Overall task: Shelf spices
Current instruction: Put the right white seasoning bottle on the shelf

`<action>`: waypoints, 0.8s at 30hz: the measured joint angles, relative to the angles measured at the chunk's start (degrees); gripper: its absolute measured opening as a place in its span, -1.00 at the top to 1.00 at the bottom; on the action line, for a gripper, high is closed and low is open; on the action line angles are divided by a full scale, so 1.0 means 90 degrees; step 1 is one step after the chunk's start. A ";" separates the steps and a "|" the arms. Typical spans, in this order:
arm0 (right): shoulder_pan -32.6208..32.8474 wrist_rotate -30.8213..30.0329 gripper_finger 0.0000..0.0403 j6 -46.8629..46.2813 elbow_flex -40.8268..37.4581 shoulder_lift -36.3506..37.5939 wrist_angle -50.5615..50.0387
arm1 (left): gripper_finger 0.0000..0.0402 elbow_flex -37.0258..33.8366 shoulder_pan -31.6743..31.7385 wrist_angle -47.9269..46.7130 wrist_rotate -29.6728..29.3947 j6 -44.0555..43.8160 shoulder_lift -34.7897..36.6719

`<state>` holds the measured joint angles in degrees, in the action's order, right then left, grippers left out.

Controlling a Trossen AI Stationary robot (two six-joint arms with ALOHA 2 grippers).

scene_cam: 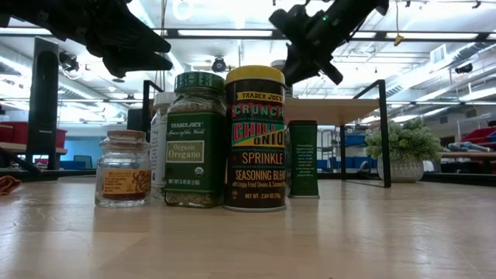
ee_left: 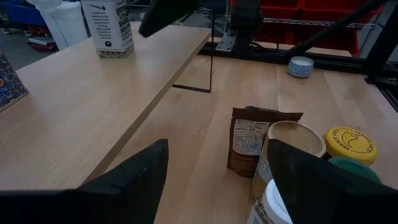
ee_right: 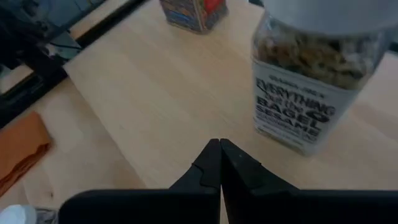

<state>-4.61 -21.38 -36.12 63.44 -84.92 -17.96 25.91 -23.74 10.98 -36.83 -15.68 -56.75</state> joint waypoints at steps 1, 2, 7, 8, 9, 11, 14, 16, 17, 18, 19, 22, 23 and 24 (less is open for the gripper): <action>-0.0055 0.0026 1.00 -0.0025 0.0000 -0.0024 0.0041 | -0.39 0.0000 0.0000 -0.0003 0.0001 0.0000 0.0000; -0.0120 0.0070 1.00 -0.0030 0.0000 -0.0035 0.0009 | -0.39 0.0000 0.0000 -0.0003 0.0000 0.0000 0.0000; -0.0410 0.0254 1.00 -0.0037 0.0000 -0.0039 0.0027 | -0.39 0.0000 0.0002 0.0001 0.0001 0.0000 0.0000; -0.0459 0.0329 1.00 -0.0035 0.0000 -0.0039 0.0042 | -0.39 0.0000 0.0000 0.0001 -0.0002 0.0000 0.0000; -0.0503 0.0440 1.00 -0.0033 0.0000 -0.0039 0.0042 | -0.39 0.0000 0.0000 0.0003 -0.0001 0.0000 0.0000; -0.0593 0.0636 1.00 -0.0001 0.0000 -0.0038 0.0042 | -0.39 0.0000 0.0001 0.0002 0.0001 0.0000 0.0000; -0.0657 0.0679 1.00 0.0090 0.0000 -0.0039 0.0088 | -0.39 0.0000 0.0002 0.0003 -0.0002 0.0000 0.0000; -0.0709 0.0682 1.00 0.0136 0.0000 -0.0039 0.0135 | -0.39 0.0000 0.0002 0.0011 -0.0002 0.0000 0.0000; -0.0740 0.0689 1.00 0.0138 0.0000 -0.0039 0.0176 | -0.39 0.0000 0.0001 0.0009 0.0000 0.0000 0.0000; -0.0764 0.0692 1.00 0.0139 0.0000 -0.0039 0.0200 | -0.39 0.0000 0.0000 0.0009 -0.0001 0.0000 0.0000; -0.0796 0.0690 1.00 0.0141 0.0000 -0.0039 0.0219 | -0.39 0.0000 0.0001 0.0011 0.0000 0.0000 0.0000; -0.0884 0.0684 1.00 0.0167 0.0000 -0.0039 0.0316 | -0.39 0.0000 0.0000 0.0011 0.0001 0.0000 0.0000; -0.0914 0.0682 1.00 0.0188 0.0000 -0.0039 0.0369 | -0.39 0.0000 0.0002 0.0011 0.0001 0.0000 0.0000; -0.0943 0.0684 1.00 0.0192 0.0000 -0.0039 0.0403 | -0.39 0.0000 0.0001 0.0013 -0.0001 0.0000 0.0000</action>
<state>-13.11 -15.22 -34.39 63.44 -85.27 -14.33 25.91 -23.74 11.09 -36.83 -15.68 -56.75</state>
